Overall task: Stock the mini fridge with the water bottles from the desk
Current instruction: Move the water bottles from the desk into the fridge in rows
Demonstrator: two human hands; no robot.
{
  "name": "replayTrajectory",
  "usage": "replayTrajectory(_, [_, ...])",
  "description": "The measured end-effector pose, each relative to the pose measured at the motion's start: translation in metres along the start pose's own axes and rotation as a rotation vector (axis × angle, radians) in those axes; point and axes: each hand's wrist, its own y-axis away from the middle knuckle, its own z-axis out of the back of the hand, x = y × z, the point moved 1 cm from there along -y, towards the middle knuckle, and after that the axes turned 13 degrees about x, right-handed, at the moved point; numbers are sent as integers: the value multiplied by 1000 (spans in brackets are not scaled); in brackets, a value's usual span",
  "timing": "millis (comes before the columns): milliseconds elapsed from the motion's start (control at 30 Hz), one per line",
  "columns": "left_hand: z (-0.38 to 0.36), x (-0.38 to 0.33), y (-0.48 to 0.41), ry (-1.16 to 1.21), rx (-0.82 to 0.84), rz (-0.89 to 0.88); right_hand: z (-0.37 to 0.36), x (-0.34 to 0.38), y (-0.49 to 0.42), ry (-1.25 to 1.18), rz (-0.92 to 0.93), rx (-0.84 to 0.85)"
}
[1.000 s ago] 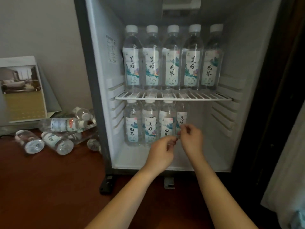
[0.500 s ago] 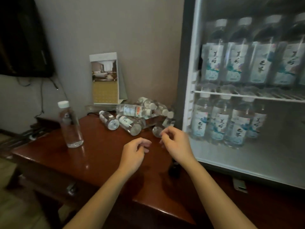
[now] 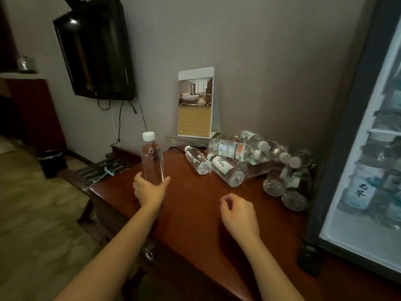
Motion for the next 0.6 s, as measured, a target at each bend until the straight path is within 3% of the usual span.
replayTrajectory(167, [-17, -2, -27, 203, 121, 31, 6, -13, -12, -92, -100, -82])
replayTrajectory(267, [-23, 0, -26, 165, 192, 26, 7, -16, -14, -142, -111, -103])
replayTrajectory(467, [-24, -5, 3, 64, 760, -91, 12, -7, -7, -163, -52, -54])
replayTrajectory(600, [-31, -12, 34, -5, 942, -128, 11, -4, 0, -131, 67, 55])
